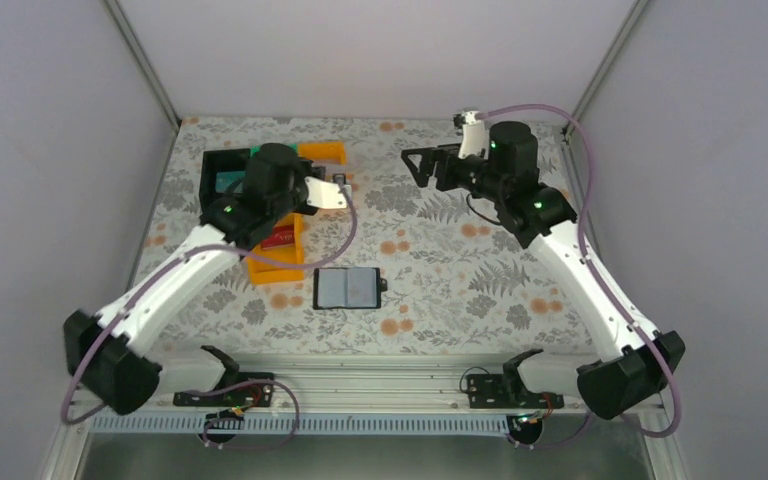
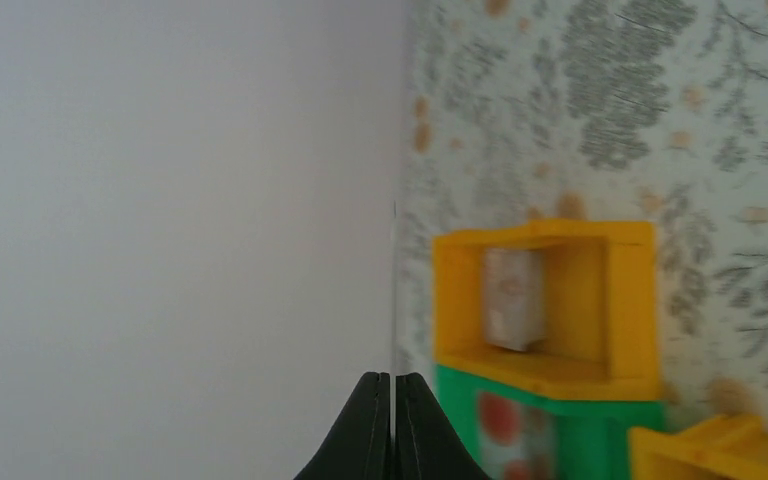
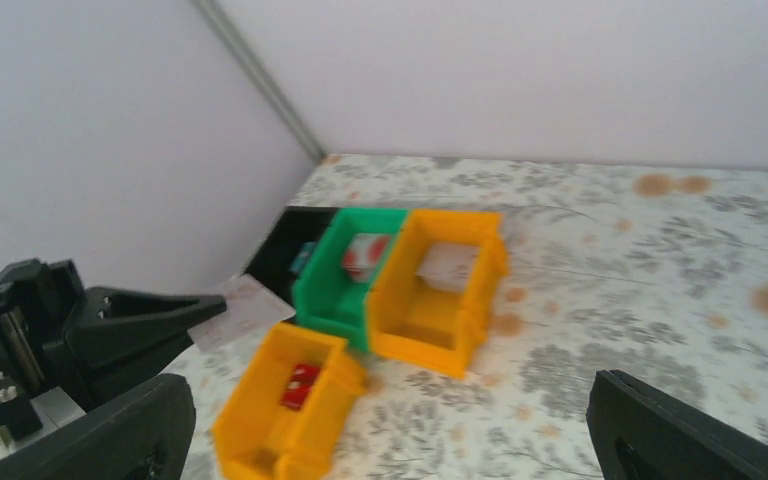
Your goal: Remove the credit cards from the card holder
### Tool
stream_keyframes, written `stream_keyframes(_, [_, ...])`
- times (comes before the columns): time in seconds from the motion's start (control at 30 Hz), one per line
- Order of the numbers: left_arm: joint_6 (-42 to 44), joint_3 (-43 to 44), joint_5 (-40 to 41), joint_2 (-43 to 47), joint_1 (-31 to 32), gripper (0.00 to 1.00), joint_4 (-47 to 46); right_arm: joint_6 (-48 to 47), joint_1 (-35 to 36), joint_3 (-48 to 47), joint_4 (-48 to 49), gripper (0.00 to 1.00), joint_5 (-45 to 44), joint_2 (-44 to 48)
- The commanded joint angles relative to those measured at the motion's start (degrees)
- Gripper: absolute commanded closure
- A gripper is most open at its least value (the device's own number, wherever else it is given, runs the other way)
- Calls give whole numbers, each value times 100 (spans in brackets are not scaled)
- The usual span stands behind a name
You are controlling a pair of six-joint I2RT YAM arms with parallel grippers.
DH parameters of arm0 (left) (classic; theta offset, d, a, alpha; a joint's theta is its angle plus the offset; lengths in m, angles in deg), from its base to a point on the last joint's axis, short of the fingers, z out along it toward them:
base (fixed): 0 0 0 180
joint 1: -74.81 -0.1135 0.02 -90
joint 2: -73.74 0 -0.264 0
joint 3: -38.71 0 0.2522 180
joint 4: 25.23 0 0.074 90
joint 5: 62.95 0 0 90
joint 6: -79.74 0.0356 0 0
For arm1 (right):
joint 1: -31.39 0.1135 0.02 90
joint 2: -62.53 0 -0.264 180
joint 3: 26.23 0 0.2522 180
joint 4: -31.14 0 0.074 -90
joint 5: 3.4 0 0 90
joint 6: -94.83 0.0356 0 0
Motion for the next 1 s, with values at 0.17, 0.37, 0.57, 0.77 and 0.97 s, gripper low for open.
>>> stream_keyframes(0.17, [-936,1102,-256,-1974,-610,98,462,-360,-900,632,413,1,943,-493])
stream_keyframes(0.37, [-689,1868,-704,-3220,-1182,98,99,-584,-1002,723,257,1,886,-790])
stream_keyframes(0.57, [-209,2115,-1045,-3928,-1446,98,-195,-522,-1167,579,182,1,619,-1096])
stream_keyframes(0.77, [177,2557,-1057,-4722,-1497,98,-679,-390,-1190,680,157,1,550,-1170])
stream_keyframes(0.97, [-140,2998,-779,-5339,-1595,98,-654,-334,-1191,747,36,1,371,-898])
